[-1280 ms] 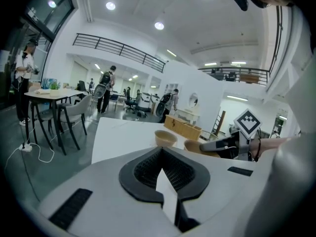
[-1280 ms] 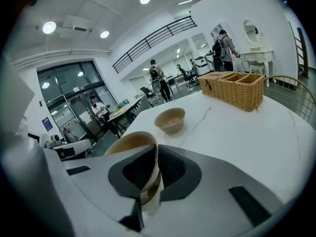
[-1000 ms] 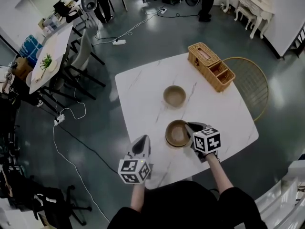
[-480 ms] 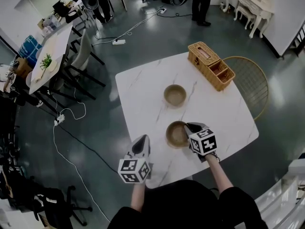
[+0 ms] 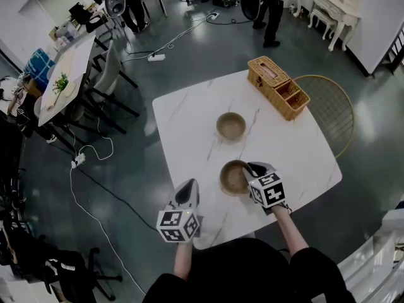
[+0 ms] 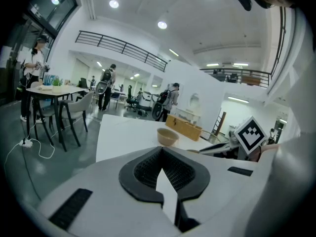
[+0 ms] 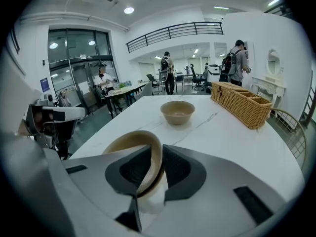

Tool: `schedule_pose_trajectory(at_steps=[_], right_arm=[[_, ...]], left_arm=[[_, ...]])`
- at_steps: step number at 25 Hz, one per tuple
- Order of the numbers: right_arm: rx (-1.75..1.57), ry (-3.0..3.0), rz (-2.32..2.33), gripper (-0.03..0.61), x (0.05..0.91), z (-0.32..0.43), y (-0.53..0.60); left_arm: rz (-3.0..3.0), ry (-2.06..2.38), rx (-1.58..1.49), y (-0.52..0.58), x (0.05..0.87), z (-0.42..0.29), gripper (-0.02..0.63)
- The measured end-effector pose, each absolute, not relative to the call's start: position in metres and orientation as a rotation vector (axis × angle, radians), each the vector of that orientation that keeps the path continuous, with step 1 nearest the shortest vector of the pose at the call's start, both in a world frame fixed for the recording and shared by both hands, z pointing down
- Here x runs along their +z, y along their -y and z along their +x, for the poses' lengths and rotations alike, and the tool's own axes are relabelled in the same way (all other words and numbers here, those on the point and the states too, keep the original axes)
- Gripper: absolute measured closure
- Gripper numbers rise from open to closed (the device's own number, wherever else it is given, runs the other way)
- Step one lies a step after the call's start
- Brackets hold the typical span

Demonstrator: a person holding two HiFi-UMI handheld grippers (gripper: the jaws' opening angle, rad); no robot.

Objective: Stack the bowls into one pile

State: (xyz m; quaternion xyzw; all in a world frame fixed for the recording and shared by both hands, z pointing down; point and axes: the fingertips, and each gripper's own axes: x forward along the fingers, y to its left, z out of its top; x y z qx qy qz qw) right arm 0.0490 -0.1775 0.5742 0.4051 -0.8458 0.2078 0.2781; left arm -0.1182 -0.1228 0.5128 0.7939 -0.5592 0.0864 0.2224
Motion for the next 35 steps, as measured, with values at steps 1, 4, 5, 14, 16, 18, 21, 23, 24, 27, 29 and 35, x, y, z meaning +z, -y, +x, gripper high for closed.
schedule_pose_trajectory(at_steps=[1,4,5,14,16,18,21,23,24,27,29,35], right_arm=[[0.557,2.272,1.091,0.514,0.574,0.049,0.178],[0.561,2.273,1.109,0.487,0.576,0.050,0.177],[0.571,2.271,1.117,0.479,0.577,0.051,0.177],[0.878,2.269,1.135,0.459,0.598,0.053,0.172],[0.910,2.254,1.142,0.460,0.602,0.054,0.172],[0.947,2.229,1.162,0.481,0.605,0.056,0.174],[0.987,2.210,1.177,0.532,0.608,0.058,0.176],[1.014,2.213,1.166,0.543,0.609,0.058,0.177],[1.030,2.215,1.161,0.543,0.609,0.058,0.177],[1.065,2.216,1.169,0.543,0.609,0.062,0.178],[1.086,2.222,1.179,0.543,0.607,0.065,0.180],[1.129,2.250,1.201,0.543,0.595,0.070,0.193]], left_arm=[[2.193,1.543,0.239,0.123,0.513,-0.118,0.600],[2.193,1.537,0.240,0.122,0.514,-0.117,0.600],[2.194,1.535,0.241,0.122,0.514,-0.117,0.600],[2.188,1.524,0.255,0.118,0.520,-0.116,0.600],[2.186,1.523,0.258,0.118,0.521,-0.116,0.600],[2.183,1.521,0.262,0.118,0.522,-0.116,0.600],[2.180,1.516,0.265,0.119,0.524,-0.116,0.600],[2.180,1.512,0.268,0.119,0.526,-0.116,0.600],[2.181,1.508,0.269,0.119,0.527,-0.116,0.600],[2.191,1.495,0.272,0.119,0.528,-0.114,0.600],[2.194,1.493,0.269,0.121,0.526,-0.112,0.600],[2.210,1.480,0.260,0.130,0.523,-0.105,0.600]])
